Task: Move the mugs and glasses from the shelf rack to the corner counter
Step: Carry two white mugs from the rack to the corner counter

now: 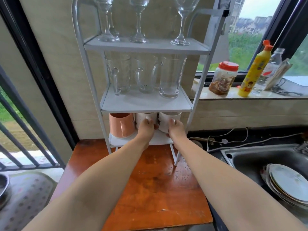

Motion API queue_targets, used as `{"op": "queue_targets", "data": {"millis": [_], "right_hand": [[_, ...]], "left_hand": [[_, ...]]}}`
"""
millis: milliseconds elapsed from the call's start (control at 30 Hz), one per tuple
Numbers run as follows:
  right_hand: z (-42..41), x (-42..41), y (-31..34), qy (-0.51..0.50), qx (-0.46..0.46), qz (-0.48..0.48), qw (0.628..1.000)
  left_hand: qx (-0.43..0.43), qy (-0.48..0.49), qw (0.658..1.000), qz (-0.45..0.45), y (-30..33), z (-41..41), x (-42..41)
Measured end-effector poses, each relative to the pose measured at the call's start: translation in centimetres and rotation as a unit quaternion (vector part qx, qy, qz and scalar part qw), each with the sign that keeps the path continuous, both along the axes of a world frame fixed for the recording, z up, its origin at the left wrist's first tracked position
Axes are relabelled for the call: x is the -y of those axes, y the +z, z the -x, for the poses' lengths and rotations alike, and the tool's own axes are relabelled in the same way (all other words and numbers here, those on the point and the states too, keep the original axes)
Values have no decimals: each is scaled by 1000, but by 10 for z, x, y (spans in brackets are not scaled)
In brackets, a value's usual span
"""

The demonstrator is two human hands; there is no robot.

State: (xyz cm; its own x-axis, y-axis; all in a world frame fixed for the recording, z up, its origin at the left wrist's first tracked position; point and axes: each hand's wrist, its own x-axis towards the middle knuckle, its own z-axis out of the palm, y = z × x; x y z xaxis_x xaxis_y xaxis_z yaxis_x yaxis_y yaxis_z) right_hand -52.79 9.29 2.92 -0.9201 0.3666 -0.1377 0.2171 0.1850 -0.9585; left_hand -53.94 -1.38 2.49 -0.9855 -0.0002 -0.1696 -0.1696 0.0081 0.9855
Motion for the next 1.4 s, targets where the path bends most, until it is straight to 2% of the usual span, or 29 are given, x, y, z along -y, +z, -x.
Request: {"op": "queue_targets", "data": {"millis": [100, 300, 500, 733, 900, 1167, 1400], "right_hand": [[-10, 3, 0, -3, -9, -31, 999], [-33, 3, 1, 2, -32, -69, 997], [-60, 0, 3, 24, -56, -51, 997], [-110, -4, 2, 61, -71, -41, 995], [-160, -27, -6, 43, -68, -8, 997], [-245, -119, -4, -72, -66, 57, 994], [-347, -197, -12, -230, -66, 60, 969]], "left_hand": [[7, -5, 1000, -13, 2, -8, 3], [-1, -1, 1000, 20, 0, -34, 5], [-25, 13, 998, 56, 6, -70, 6], [-95, 66, 990, 78, 10, -136, 0], [-99, 73, 985, 122, 6, -186, -12], [-93, -15, 992, 83, 11, -247, -61], [-91, -183, 978, 48, 4, -289, -142]]}}
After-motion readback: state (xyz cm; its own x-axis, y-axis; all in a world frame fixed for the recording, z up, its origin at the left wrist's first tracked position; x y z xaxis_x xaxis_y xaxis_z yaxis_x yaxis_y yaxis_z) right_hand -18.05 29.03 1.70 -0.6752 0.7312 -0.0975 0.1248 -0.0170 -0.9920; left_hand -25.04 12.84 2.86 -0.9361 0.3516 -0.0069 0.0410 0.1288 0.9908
